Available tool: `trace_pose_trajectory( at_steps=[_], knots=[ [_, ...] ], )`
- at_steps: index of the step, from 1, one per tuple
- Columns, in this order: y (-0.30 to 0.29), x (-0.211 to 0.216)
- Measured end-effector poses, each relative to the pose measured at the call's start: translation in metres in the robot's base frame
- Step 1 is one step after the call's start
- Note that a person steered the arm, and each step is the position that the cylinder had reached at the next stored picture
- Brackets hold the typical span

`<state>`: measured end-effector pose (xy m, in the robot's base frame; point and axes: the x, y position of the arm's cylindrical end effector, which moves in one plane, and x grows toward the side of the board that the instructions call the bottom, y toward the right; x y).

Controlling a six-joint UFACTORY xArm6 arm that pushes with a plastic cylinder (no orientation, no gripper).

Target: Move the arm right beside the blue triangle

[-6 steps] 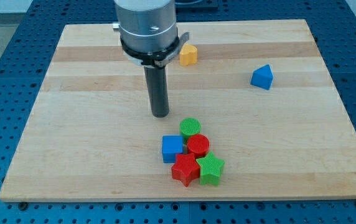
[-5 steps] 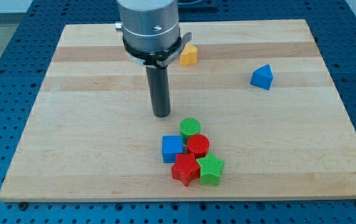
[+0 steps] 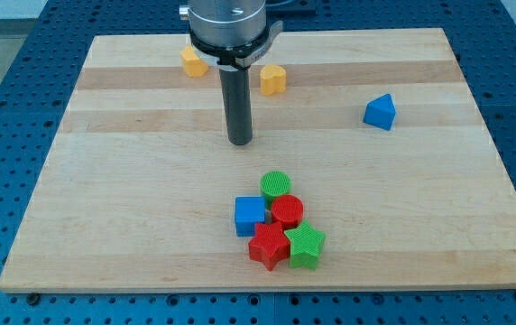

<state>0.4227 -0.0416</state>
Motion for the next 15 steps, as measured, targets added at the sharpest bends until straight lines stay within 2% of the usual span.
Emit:
trace_pose_trajectory(
  at_steps=[5,9,13,15],
  knots=[
    [0.02,-0.006],
    [0.078,-0.079],
    [0.104,-0.087],
    [0.136,-0.097]
  ],
)
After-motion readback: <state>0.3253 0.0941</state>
